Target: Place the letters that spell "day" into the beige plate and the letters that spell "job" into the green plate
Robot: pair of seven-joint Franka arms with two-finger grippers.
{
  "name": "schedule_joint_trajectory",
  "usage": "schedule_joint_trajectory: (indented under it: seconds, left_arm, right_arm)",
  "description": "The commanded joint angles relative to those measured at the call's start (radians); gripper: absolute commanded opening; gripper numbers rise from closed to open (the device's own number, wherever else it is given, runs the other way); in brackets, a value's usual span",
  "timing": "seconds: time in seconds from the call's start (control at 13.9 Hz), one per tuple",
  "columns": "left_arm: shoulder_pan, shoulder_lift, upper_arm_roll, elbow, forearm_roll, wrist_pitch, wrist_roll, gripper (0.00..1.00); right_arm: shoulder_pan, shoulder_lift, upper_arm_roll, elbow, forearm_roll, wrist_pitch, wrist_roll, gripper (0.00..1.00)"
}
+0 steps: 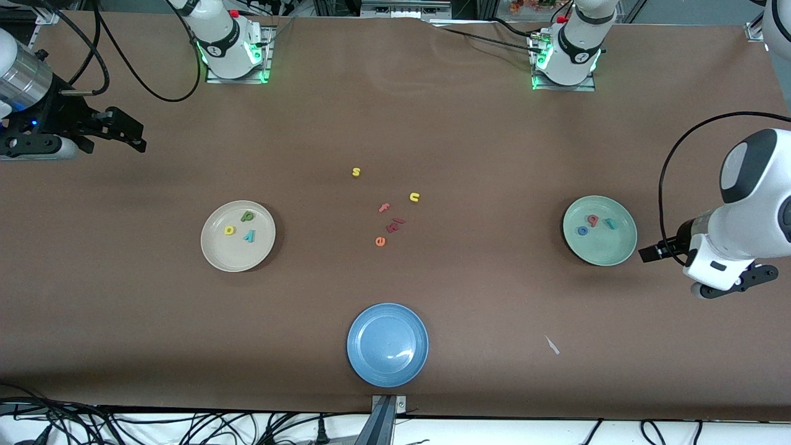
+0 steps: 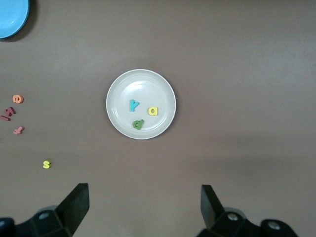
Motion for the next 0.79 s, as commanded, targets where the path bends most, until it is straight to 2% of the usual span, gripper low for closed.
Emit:
schedule_joint_trajectory:
  seconds: [0.0,0.29,0.36,0.5,0.72]
  left_arm:
    - [-0.207,-0.025,0.283,0.18,-0.195,-0.085,0.139,0.99]
    - [-0.457,-0.137,0.697,0.172,-0.436,-0.079,0.351,0.99]
    - [-0.504,-0.153,0.778,0.166,-0.511,-0.073,0.377,0.98]
    - [-0.576,-0.192,0.883,0.122,-0.577,-0.041,0.411,0.98]
    - [-0.57,-0.277,0.89,-0.031,-0.576,0.107,0.434,0.98]
  right_arm:
    - [-0.015,-0.003,0.007,-0.006,0.006,0.001,-0.001,1.0]
    - [-0.015,-0.002,0.002,-0.006,0.014,0.001,-0.001,1.0]
    - [-0.014,-0.003,0.002,-0.006,0.014,0.001,-0.001,1.0]
    - [-0.012,-0.005,0.01,-0.006,0.002,0.002,-0.001,1.0]
    - [-0.012,-0.008,0.008,-0.007,-0.002,-0.005,-0.003,1.0]
